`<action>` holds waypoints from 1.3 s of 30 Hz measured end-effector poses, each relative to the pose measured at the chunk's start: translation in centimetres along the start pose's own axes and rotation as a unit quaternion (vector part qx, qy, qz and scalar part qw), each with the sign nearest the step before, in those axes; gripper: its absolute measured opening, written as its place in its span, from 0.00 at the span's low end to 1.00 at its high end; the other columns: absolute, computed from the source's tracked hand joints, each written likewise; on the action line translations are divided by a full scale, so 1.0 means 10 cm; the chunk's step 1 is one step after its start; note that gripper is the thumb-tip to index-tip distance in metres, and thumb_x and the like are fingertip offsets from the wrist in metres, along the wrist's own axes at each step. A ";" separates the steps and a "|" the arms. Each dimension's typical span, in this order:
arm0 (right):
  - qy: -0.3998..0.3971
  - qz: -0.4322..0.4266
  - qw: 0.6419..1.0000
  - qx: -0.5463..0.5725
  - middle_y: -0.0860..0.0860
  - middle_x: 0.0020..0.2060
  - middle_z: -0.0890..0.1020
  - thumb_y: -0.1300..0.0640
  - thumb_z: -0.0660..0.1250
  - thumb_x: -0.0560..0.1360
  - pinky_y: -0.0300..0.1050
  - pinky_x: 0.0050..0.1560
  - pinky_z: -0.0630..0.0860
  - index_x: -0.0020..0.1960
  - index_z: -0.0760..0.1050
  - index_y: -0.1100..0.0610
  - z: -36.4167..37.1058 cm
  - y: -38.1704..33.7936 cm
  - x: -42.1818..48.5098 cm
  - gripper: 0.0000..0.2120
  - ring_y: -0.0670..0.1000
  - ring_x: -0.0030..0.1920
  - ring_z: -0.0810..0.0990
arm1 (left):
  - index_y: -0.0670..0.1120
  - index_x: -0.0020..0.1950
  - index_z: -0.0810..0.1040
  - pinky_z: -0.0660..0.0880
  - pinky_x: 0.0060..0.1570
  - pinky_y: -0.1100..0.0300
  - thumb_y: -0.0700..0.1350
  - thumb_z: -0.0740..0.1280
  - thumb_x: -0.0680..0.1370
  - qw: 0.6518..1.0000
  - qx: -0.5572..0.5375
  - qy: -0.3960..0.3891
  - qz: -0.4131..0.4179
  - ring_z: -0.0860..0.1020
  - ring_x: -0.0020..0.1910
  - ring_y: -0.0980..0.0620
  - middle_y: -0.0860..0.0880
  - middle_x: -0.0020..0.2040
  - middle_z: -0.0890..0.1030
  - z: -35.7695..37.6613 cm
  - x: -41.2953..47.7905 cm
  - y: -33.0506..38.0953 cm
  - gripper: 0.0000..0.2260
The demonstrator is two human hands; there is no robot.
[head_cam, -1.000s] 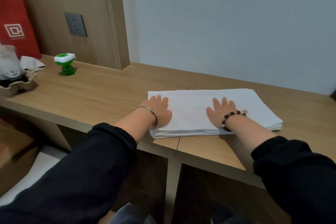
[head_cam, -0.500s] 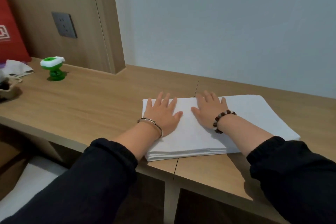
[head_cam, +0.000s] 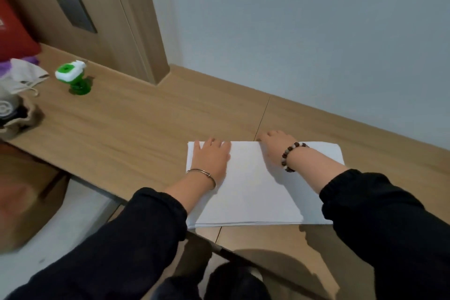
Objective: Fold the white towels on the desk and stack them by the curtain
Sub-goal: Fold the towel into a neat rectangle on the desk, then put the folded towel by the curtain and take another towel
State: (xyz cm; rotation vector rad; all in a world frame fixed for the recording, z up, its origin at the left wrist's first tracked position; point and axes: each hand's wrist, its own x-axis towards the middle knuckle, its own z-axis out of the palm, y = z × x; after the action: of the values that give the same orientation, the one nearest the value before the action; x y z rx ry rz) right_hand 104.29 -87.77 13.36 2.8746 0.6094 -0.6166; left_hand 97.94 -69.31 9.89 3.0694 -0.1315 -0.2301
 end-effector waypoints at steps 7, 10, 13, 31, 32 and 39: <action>-0.073 0.018 0.997 0.021 0.55 0.56 0.74 0.58 0.66 0.71 0.46 0.50 0.75 0.61 0.68 0.57 -0.15 0.17 0.09 0.20 0.56 0.54 0.75 | 0.51 0.63 0.71 0.65 0.50 0.56 0.37 0.63 0.74 0.995 0.003 -0.098 -0.017 0.75 0.57 0.47 0.49 0.58 0.76 -0.30 0.44 0.15 0.19; -0.135 0.043 0.989 0.027 0.53 0.48 0.82 0.55 0.67 0.72 0.39 0.33 0.69 0.57 0.75 0.58 -0.21 0.19 0.17 0.15 0.54 0.43 0.80 | 0.51 0.63 0.73 0.65 0.49 0.56 0.39 0.65 0.74 0.988 0.040 -0.147 -0.024 0.75 0.58 0.47 0.49 0.58 0.76 -0.36 0.53 0.15 0.18; -0.188 0.061 0.978 0.066 0.54 0.46 0.83 0.55 0.67 0.72 0.36 0.30 0.69 0.54 0.78 0.60 -0.29 0.21 0.15 0.13 0.53 0.39 0.80 | 0.50 0.61 0.76 0.67 0.44 0.57 0.39 0.64 0.75 0.985 0.071 -0.157 -0.027 0.77 0.56 0.47 0.49 0.57 0.76 -0.42 0.46 0.17 0.15; -0.044 -0.259 0.953 -0.150 0.52 0.31 0.74 0.64 0.61 0.72 0.40 0.27 0.65 0.36 0.68 0.57 -1.25 -3.32 0.07 0.07 0.49 0.29 0.72 | 0.46 0.56 0.76 0.69 0.41 0.55 0.41 0.61 0.77 0.909 -0.077 -0.089 -0.399 0.78 0.53 0.44 0.46 0.54 0.79 -0.83 -1.97 -2.30 0.10; -0.041 -0.274 0.949 -0.153 0.52 0.32 0.74 0.64 0.61 0.72 0.40 0.26 0.65 0.36 0.68 0.57 -1.25 -3.61 0.03 0.07 0.49 0.29 0.73 | 0.46 0.56 0.76 0.69 0.41 0.55 0.41 0.61 0.76 0.900 -0.085 -0.079 -0.419 0.78 0.53 0.44 0.46 0.54 0.79 -0.82 -2.21 -2.46 0.10; -0.022 -0.399 0.897 -0.188 0.53 0.37 0.77 0.66 0.58 0.72 0.42 0.28 0.70 0.46 0.74 0.58 -0.95 -5.64 -0.38 0.08 0.52 0.34 0.76 | 0.47 0.59 0.74 0.70 0.42 0.55 0.40 0.61 0.77 0.794 -0.149 -0.045 -0.588 0.78 0.54 0.44 0.46 0.54 0.79 -0.54 -3.94 -3.41 0.11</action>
State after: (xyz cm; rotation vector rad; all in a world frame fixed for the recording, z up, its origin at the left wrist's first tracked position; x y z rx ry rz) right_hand 81.14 -35.86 20.71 2.1629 1.7079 -0.5542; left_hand 62.73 -31.60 18.74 2.3515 1.6343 -0.3743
